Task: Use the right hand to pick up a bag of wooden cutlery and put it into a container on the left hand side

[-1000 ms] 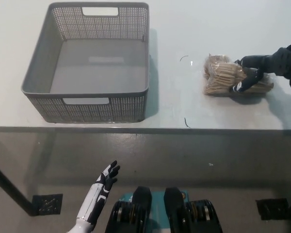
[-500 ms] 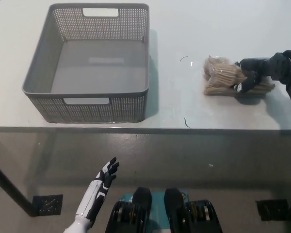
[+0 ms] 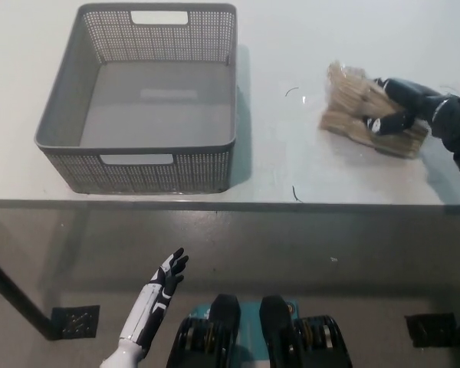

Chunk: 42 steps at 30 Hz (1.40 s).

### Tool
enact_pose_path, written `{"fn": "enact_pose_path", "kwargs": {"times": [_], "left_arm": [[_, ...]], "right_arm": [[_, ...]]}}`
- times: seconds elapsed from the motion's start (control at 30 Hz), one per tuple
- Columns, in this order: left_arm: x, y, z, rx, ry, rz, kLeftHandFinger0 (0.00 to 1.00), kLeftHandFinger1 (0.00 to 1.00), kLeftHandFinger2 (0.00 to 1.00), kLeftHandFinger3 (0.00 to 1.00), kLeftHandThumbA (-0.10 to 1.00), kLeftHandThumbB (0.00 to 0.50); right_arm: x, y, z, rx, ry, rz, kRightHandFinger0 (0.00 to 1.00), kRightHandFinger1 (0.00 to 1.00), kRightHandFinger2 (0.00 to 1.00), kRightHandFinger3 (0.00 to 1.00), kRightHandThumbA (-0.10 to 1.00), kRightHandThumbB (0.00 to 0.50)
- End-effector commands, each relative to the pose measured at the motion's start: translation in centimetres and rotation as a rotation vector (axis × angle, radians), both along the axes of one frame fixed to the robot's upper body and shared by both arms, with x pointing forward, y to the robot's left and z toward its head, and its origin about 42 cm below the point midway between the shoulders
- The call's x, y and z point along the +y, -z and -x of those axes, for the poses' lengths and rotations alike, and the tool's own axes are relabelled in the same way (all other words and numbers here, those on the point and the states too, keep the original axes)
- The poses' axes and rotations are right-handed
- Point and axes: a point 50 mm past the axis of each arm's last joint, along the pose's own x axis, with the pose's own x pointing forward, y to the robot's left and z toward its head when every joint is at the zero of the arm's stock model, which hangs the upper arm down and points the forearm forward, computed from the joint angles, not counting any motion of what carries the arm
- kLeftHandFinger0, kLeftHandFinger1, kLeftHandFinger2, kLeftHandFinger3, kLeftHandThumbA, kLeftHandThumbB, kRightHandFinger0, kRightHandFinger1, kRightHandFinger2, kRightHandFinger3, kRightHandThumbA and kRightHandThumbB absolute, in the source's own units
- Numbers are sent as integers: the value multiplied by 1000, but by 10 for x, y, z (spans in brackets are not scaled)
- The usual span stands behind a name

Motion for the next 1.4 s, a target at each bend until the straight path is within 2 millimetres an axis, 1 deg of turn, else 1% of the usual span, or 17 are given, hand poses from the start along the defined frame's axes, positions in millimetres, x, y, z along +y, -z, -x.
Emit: {"fn": "enact_pose_path", "kwargs": {"times": [0.0,0.17,0.23,0.3,0.33,0.43,0.47,0.57,0.63,0.67,1.0,1.03,1.1,1.17,1.23,1.27,1.37], "left_arm": [[2,-16,-12,-86,-8,2,1000,1000,1000,1000,1000,333],[1,-14,-10,-81,-9,3,1000,1000,1000,1000,1000,321],[1,-13,-9,-77,-7,-2,1000,1000,1000,1000,1000,317],[1,-12,-9,-74,-3,0,1000,1000,1000,1000,1000,316],[2,-12,-8,-71,-2,4,1000,1000,1000,1000,1000,322],[3,-11,-6,-68,0,-2,1000,1000,1000,1000,1000,314],[2,-10,-5,-64,-1,-5,1000,1000,1000,1000,1000,313],[2,-9,-4,-64,0,-16,1000,1000,1000,1000,1000,310],[3,-9,-4,-65,3,-23,1000,1000,1000,1000,1000,301],[3,-9,-3,-65,3,-26,1000,1000,1000,1000,1000,299],[-5,-2,1,-36,26,-4,1000,1000,1000,1000,1000,342],[-5,-2,0,-35,29,-3,1000,1000,1000,1000,1000,343],[-5,-3,0,-37,36,-9,1000,1000,1000,1000,1000,339],[-6,-3,0,-40,41,-17,1000,1000,1000,1000,1000,340],[-6,-3,0,-41,46,-21,1000,1000,1000,1000,1000,345],[-6,-4,1,-41,51,-16,1000,1000,1000,1000,1000,345],[-6,-4,-1,-47,48,-32,1000,1000,1000,1000,1000,370]], "right_arm": [[14,-100,-19,-374,-16,-252,156,691,996,1000,-100,91],[31,-144,-22,-467,-19,-392,236,738,1000,1000,-100,106],[39,-166,-22,-506,-58,-427,170,664,980,1000,-100,99],[44,-177,-20,-528,-79,-466,179,633,945,996,-100,107],[49,-186,-20,-534,-91,-499,131,562,911,970,-100,116],[58,-199,-19,-536,-101,-529,156,626,980,923,-100,135],[63,-204,-18,-541,-113,-532,221,673,1000,910,-100,140],[81,-218,-15,-559,-148,-558,244,676,956,873,-100,150],[101,-227,-13,-559,-186,-571,155,558,903,895,-100,154],[104,-227,-12,-558,-194,-576,136,548,901,899,-100,155],[213,-234,1,-519,-353,-633,110,569,922,877,-100,164],[218,-234,2,-515,-356,-632,178,612,885,827,-100,182],[239,-231,6,-503,-364,-631,95,415,784,781,-100,177],[254,-225,9,-497,-374,-619,10,355,783,775,-100,180],[266,-216,12,-499,-403,-610,0,383,826,787,-100,169],[274,-209,14,-483,-412,-629,0,367,802,745,-100,177],[284,-202,16,-452,-410,-630,0,375,811,749,-100,180]]}}
